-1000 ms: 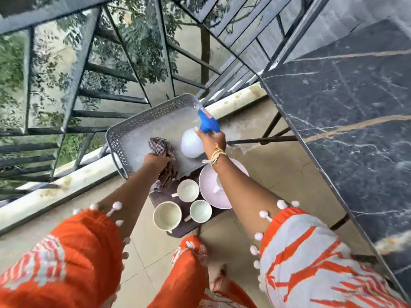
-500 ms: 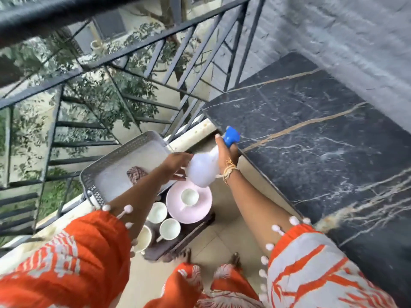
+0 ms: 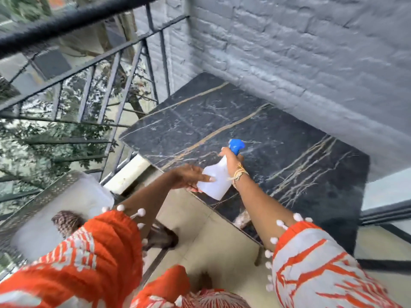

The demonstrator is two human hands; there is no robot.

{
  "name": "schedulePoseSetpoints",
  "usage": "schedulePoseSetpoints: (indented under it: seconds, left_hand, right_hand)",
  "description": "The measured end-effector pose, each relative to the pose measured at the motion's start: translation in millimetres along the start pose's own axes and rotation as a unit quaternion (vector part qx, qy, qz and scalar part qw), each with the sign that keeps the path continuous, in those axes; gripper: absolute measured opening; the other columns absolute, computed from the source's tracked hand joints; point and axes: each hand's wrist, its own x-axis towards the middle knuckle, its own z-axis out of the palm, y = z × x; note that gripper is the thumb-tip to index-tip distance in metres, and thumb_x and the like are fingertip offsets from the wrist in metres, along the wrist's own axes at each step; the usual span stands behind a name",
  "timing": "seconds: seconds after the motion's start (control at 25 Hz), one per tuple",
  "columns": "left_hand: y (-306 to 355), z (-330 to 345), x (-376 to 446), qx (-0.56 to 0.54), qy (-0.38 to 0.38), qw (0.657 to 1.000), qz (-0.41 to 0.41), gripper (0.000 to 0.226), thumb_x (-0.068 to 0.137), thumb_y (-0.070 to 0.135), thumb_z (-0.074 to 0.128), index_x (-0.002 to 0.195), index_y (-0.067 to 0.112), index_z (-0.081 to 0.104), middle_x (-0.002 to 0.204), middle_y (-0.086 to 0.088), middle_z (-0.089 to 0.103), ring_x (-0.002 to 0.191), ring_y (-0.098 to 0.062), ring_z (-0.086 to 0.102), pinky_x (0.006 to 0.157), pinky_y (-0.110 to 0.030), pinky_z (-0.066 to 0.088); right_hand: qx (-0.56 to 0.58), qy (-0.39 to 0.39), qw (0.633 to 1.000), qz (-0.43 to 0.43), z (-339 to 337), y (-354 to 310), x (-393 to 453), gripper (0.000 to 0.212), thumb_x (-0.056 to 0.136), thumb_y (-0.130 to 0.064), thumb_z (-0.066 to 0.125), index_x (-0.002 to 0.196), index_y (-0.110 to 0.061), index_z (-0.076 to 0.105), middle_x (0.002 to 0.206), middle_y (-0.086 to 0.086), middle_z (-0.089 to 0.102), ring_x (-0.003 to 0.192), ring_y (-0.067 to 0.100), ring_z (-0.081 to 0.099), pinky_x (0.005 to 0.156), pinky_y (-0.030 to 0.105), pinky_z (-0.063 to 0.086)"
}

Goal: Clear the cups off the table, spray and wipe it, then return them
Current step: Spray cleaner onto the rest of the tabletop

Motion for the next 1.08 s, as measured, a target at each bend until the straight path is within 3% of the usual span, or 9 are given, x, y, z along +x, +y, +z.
schedulePoseSetpoints:
  seconds: [0.12, 0.28, 0.4, 0.52, 0.64, 0.8, 0.92, 1.0, 1.08]
  left_hand:
    - [27, 10, 22, 0.012, -0.004, 1.0, 0.008, 0.042, 0.076, 0.03, 0.079, 0.112, 0.012, 0.066, 0.096, -0.009, 0.064, 0.08, -0.02, 0.058, 0.077, -0.027, 0.052]
    - [60, -5, 57, 0.022, -0.011, 1.0, 0.01, 0.048, 0.076, 0.035, 0.079, 0.117, 0.015, 0.065, 0.099, -0.007, 0.068, 0.082, -0.018, 0.063, 0.081, -0.029, 0.052]
    - [90, -29, 83, 0.059, 0.002, 0.998, -0.001, 0.045, 0.076, 0.049, 0.073, 0.109, 0.019, 0.067, 0.092, -0.005, 0.07, 0.076, -0.018, 0.066, 0.073, -0.027, 0.049]
    - [124, -68, 122, 0.071, 0.12, 0.989, 0.041, 0.027, 0.089, 0.043, 0.061, 0.094, 0.016, 0.065, 0.082, -0.008, 0.066, 0.059, -0.019, 0.061, 0.057, -0.024, 0.044]
    - [147, -113, 156, 0.236, 0.258, 0.934, 0.073, 0.017, 0.09, 0.027, 0.06, 0.093, 0.013, 0.069, 0.093, -0.012, 0.07, 0.083, -0.026, 0.067, 0.073, -0.029, 0.049]
    - [164, -146, 194, 0.352, 0.264, 0.894, 0.086, 0.038, 0.088, 0.027, 0.062, 0.124, 0.015, 0.061, 0.129, -0.011, 0.06, 0.118, -0.027, 0.057, 0.095, -0.031, 0.044]
    - [162, -165, 221, 0.452, 0.234, 0.857, 0.076, 0.08, 0.077, 0.048, 0.07, 0.144, 0.021, 0.036, 0.149, -0.011, 0.032, 0.134, -0.03, 0.04, 0.107, -0.041, 0.039]
    - [155, -175, 235, 0.514, 0.225, 0.826, 0.062, 0.109, 0.064, 0.062, 0.074, 0.151, 0.022, 0.019, 0.158, -0.011, 0.012, 0.145, -0.029, 0.022, 0.115, -0.045, 0.028]
    - [146, -176, 244, 0.557, 0.197, 0.806, 0.042, 0.131, 0.055, 0.072, 0.074, 0.153, 0.022, 0.002, 0.161, -0.01, -0.005, 0.149, -0.029, 0.004, 0.119, -0.047, 0.017]
  right_hand:
    - [0.048, -0.033, 0.998, 0.019, -22, -17, 24, 0.034, 0.055, -0.04, 0.067, 0.075, -0.014, 0.059, 0.072, 0.003, 0.054, 0.069, 0.023, 0.053, 0.066, 0.034, 0.041]
    - [0.171, -0.017, 0.984, 0.039, -25, -47, 65, 0.009, 0.084, -0.007, 0.06, 0.08, -0.012, 0.054, 0.07, 0.005, 0.056, 0.061, 0.019, 0.059, 0.057, 0.027, 0.049]
    - [0.157, -0.021, 0.987, 0.042, -17, -70, 101, 0.018, 0.09, -0.003, 0.055, 0.075, -0.013, 0.054, 0.063, 0.003, 0.055, 0.041, 0.007, 0.054, 0.043, 0.017, 0.043]
    - [0.15, -0.037, 0.986, 0.057, 2, -102, 134, 0.027, 0.097, -0.018, 0.051, 0.07, -0.013, 0.047, 0.059, 0.002, 0.048, 0.04, 0.007, 0.047, 0.044, 0.017, 0.037]
    - [0.138, -0.042, 0.988, 0.063, 18, -132, 173, 0.04, 0.096, -0.042, 0.051, 0.071, -0.01, 0.053, 0.063, 0.005, 0.054, 0.052, 0.017, 0.05, 0.049, 0.021, 0.041]
    - [0.127, -0.064, 0.988, 0.051, 41, -158, 223, 0.036, 0.095, -0.049, 0.048, 0.086, -0.015, 0.056, 0.082, 0.008, 0.06, 0.064, 0.02, 0.058, 0.056, 0.029, 0.046]
    - [0.118, -0.105, 0.985, 0.063, 65, -181, 251, 0.039, 0.098, -0.05, 0.041, 0.099, -0.013, 0.053, 0.084, 0.01, 0.056, 0.061, 0.021, 0.053, 0.057, 0.029, 0.041]
    - [0.103, -0.111, 0.987, 0.057, 80, -192, 273, 0.041, 0.098, -0.049, 0.039, 0.111, -0.013, 0.055, 0.082, 0.008, 0.056, 0.061, 0.021, 0.053, 0.061, 0.03, 0.04]
    - [0.102, -0.102, 0.988, 0.055, 95, -201, 287, 0.037, 0.096, -0.051, 0.043, 0.101, -0.017, 0.059, 0.073, 0.005, 0.053, 0.056, 0.02, 0.052, 0.06, 0.029, 0.042]
